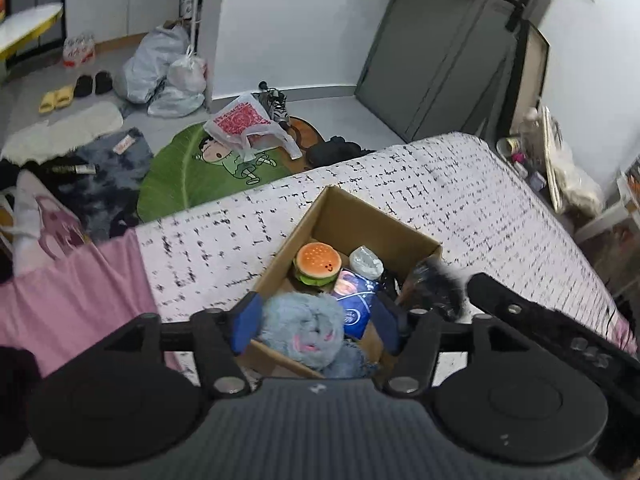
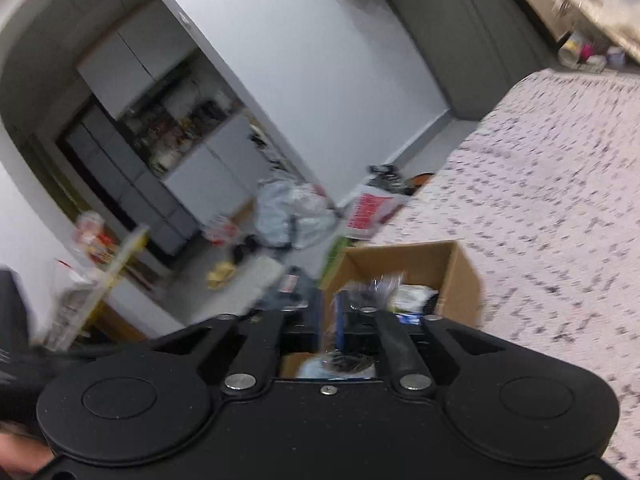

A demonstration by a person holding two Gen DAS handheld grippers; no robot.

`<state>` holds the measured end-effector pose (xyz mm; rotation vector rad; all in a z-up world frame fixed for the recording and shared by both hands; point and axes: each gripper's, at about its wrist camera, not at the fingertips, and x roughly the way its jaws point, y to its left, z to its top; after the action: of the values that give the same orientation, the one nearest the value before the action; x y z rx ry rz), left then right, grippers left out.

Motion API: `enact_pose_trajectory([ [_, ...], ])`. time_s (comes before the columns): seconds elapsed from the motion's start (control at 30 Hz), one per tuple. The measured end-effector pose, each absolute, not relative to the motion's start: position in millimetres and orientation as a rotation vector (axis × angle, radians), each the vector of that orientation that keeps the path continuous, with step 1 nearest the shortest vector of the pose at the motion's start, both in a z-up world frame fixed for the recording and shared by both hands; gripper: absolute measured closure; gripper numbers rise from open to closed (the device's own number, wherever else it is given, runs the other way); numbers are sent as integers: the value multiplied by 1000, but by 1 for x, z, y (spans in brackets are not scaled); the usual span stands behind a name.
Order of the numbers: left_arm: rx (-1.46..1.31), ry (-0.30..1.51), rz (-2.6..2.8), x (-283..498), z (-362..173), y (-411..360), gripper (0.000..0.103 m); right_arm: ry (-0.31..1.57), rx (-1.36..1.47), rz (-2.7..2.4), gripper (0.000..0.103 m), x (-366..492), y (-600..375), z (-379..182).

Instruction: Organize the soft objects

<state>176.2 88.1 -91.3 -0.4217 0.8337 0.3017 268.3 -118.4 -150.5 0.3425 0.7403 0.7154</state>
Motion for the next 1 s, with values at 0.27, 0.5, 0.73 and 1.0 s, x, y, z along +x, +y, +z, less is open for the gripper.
enact_pose_trajectory([
  [0.27, -286, 781, 308, 153, -49, 91, 19, 636, 262, 670, 26, 238, -132, -113],
  [0.5, -282, 753, 305, 131, -23, 97, 13, 686, 231, 581, 21, 235, -140, -107],
  [0.73, -296, 743, 283, 113, -10, 104, 13, 682, 225, 508, 9, 213, -151, -93],
  [1.0, -303, 748, 218, 100, -5, 99, 12, 678, 210, 451, 0, 179, -164, -74],
])
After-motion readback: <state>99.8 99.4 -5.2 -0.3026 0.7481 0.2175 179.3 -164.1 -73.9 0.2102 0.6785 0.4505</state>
